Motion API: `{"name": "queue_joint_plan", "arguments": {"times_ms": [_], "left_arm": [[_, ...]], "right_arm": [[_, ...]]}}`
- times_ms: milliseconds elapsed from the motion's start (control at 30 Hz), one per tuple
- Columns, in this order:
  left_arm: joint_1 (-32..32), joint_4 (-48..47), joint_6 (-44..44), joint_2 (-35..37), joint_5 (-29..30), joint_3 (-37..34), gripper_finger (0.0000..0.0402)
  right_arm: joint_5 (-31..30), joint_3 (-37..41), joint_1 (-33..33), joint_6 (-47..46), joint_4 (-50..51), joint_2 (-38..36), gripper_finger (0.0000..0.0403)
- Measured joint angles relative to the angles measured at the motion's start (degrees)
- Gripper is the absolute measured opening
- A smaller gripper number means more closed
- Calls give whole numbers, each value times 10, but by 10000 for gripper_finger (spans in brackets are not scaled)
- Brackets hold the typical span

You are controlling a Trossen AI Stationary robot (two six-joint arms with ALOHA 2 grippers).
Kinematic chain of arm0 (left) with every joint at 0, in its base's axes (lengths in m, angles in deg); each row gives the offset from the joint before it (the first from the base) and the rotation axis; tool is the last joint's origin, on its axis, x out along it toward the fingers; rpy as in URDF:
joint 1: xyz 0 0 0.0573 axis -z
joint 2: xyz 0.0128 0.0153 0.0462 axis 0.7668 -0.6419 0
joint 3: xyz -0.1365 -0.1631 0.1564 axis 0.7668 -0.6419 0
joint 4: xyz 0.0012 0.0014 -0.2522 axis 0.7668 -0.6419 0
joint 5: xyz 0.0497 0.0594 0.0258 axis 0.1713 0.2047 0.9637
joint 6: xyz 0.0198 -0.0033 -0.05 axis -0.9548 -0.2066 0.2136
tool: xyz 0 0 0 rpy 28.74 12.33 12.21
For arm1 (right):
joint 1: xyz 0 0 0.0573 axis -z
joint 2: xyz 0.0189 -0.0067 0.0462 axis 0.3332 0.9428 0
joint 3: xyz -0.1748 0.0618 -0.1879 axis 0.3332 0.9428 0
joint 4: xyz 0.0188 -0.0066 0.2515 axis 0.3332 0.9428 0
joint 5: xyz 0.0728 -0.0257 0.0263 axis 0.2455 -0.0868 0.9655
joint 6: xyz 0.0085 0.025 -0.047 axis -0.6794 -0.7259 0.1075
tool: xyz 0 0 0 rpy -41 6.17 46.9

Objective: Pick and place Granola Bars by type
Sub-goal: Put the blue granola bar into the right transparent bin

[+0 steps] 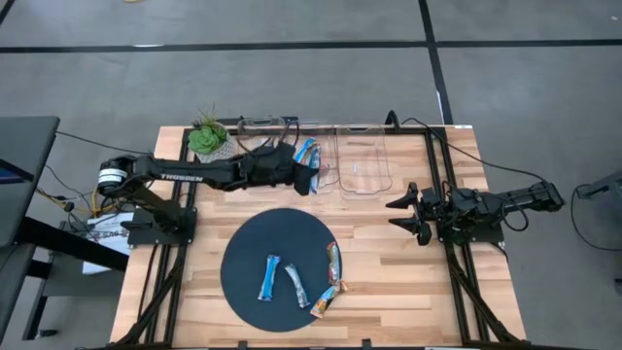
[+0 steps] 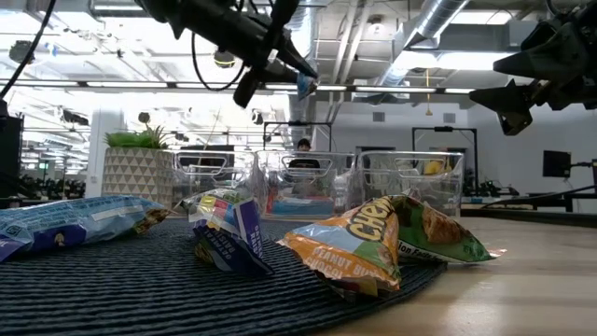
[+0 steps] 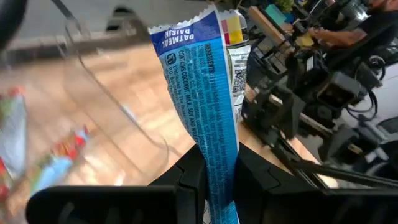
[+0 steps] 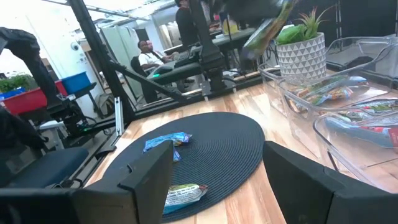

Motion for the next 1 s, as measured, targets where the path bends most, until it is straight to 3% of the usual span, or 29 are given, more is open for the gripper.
{"name": "queue_joint_plan", "arguments": {"times_ms": [133,333,700,1000], "left_arm": [[-16,-37,-56,-22,11,53,50],[-43,-78,-107,-109,-54,172,50],[-77,-198,-194,-256,-100,375,50],[-81,-260,-243,-350,-104,481,50]], "right_arm": [[0,0,0,0,0,0,244],[-1,0,0,0,0,0,244],[-1,0,0,0,0,0,244],[-1,0,0,0,0,0,244]]}}
